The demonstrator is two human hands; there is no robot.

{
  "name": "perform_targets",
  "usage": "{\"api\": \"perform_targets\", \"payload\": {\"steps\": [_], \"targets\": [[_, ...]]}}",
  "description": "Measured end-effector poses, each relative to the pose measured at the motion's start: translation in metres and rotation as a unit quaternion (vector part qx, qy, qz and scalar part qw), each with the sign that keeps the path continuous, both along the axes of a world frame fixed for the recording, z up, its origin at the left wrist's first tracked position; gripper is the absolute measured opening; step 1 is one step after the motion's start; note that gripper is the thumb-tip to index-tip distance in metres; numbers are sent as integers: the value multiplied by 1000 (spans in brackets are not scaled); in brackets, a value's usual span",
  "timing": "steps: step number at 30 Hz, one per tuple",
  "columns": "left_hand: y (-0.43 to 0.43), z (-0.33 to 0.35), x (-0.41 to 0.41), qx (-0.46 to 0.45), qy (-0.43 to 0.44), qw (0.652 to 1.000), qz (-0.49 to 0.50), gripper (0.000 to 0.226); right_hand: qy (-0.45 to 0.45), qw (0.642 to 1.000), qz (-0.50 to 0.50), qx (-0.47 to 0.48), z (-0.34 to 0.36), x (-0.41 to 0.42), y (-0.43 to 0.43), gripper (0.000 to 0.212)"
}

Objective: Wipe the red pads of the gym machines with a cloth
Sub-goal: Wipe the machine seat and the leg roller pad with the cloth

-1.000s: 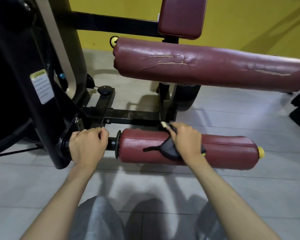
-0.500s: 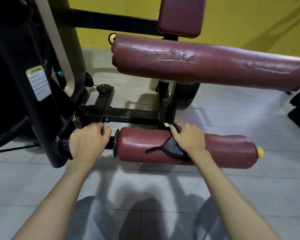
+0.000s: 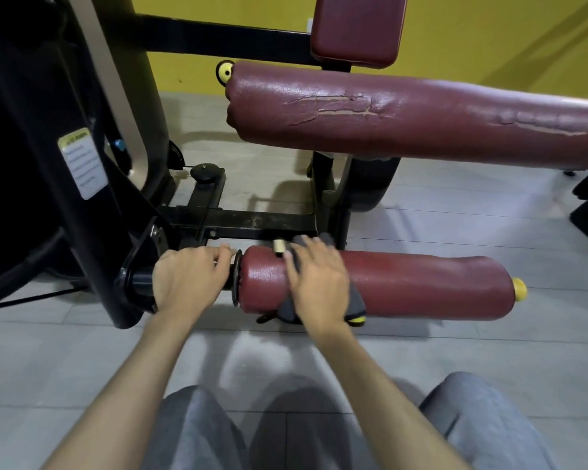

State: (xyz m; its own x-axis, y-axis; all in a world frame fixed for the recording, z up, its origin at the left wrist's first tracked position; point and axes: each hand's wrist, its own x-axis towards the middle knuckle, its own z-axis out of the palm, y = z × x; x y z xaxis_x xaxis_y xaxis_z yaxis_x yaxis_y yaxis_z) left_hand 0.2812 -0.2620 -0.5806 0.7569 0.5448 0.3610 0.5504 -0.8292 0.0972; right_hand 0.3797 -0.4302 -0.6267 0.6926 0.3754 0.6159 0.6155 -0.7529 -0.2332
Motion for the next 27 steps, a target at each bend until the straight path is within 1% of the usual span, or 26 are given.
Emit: {"api": "perform_targets", "payload": {"steps": [2,4,5,6,8,9,13,15,18,20,23,25,27], "targets": [[-2,-2,-1,17,-38,999,27,62,7,999,43,-5,-3,-22,45,40],[-4,-3,0,15,-71,996,61,61,6,997,73,-8,-7,-25,62,37],[-4,-3,1,13,-76,994,72,59,-5,995,94,-24,-6,-21,56,34],[-5,-2,1,14,-78,994,78,58,-18,992,117,-46,-5,-14,44,35],[-4,-4,1,18,-86,993,82,56,-14,987,139,-80,4,2,10,48],[-4,-5,0,20,-92,992,84,56,-11,989,124,-79,10,11,-9,50],[-3,-7,1,22,-104,991,80,58,25,999,-23,-32,15,47,-86,43],[-4,-8,3,30,-116,989,81,58,43,997,-56,-8,9,50,-93,40],[-4,-10,5,23,-121,989,80,54,23,997,-67,7,5,41,-64,29],[-3,-10,6,15,-112,990,80,51,17,998,-58,-7,3,31,-34,28],[-4,-8,4,5,-130,989,65,45,35,999,-9,-33,-5,6,25,31],[-5,-6,2,1,-147,988,53,41,49,998,40,-26,-9,-15,69,28],[-5,-4,1,4,-158,986,50,36,34,996,85,-22,-9,-27,95,26]]}}
